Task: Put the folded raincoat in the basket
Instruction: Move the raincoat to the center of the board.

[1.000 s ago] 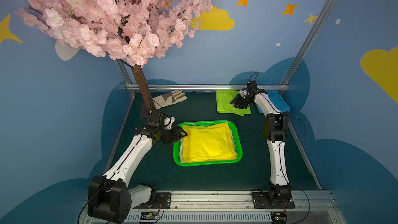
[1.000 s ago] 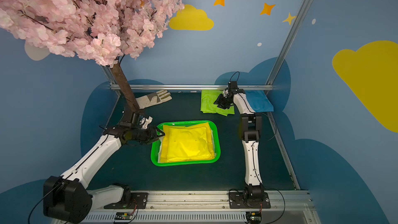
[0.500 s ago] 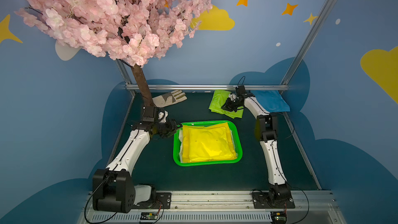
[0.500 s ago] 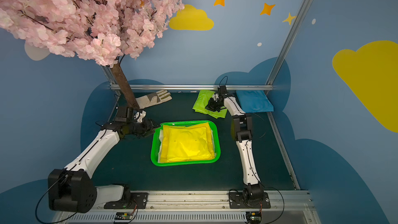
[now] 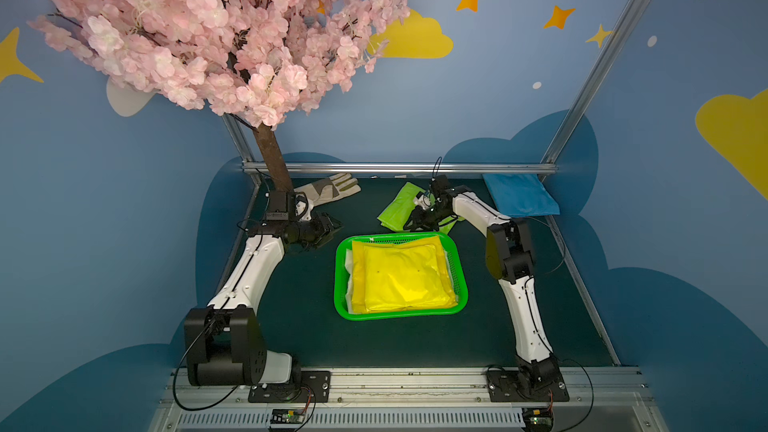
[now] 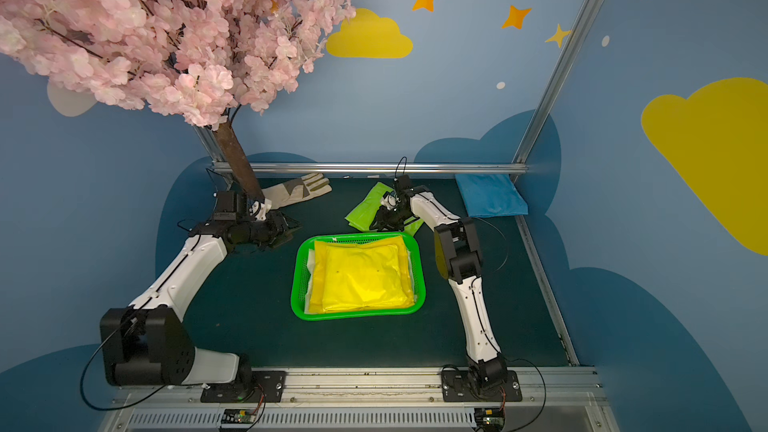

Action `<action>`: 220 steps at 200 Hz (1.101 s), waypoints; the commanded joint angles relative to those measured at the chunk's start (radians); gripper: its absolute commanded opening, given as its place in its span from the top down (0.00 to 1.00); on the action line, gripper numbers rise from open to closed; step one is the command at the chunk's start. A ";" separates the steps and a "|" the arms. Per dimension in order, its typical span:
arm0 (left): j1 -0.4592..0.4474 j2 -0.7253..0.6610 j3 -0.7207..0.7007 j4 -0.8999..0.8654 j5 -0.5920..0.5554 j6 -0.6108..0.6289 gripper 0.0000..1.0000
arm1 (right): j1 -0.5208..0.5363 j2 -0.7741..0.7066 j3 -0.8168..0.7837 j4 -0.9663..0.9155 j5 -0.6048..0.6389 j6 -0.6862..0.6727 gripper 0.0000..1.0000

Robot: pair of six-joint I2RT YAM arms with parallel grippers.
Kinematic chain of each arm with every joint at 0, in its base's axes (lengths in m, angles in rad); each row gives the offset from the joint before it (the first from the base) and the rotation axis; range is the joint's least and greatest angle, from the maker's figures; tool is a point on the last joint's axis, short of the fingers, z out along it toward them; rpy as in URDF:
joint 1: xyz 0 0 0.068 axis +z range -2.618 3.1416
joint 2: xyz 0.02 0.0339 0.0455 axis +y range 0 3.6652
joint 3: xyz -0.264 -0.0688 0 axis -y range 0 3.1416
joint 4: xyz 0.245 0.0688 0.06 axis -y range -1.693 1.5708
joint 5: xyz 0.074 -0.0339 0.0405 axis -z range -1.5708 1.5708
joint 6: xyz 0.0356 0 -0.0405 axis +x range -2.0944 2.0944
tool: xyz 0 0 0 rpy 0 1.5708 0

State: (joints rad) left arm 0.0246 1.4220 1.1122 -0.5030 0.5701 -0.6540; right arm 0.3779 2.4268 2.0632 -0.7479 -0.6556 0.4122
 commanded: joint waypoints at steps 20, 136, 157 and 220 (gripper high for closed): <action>0.004 0.027 -0.026 0.028 0.034 0.009 0.42 | -0.141 0.014 0.119 0.057 -0.040 0.117 0.61; 0.104 0.137 -0.053 0.177 -0.013 -0.091 0.42 | -0.013 0.354 0.424 0.010 -0.122 0.083 0.68; 0.130 0.168 -0.051 0.243 0.001 -0.089 0.42 | 0.034 0.341 0.417 -0.017 -0.155 0.017 0.68; 0.091 0.415 -0.059 0.493 0.120 -0.075 0.42 | 0.061 0.237 0.405 0.001 -0.223 0.014 0.48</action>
State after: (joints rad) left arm 0.1425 1.7493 1.0508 -0.1509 0.6086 -0.7338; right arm 0.4675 2.7354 2.4836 -0.7109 -0.8433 0.4225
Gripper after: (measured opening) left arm 0.584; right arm 0.496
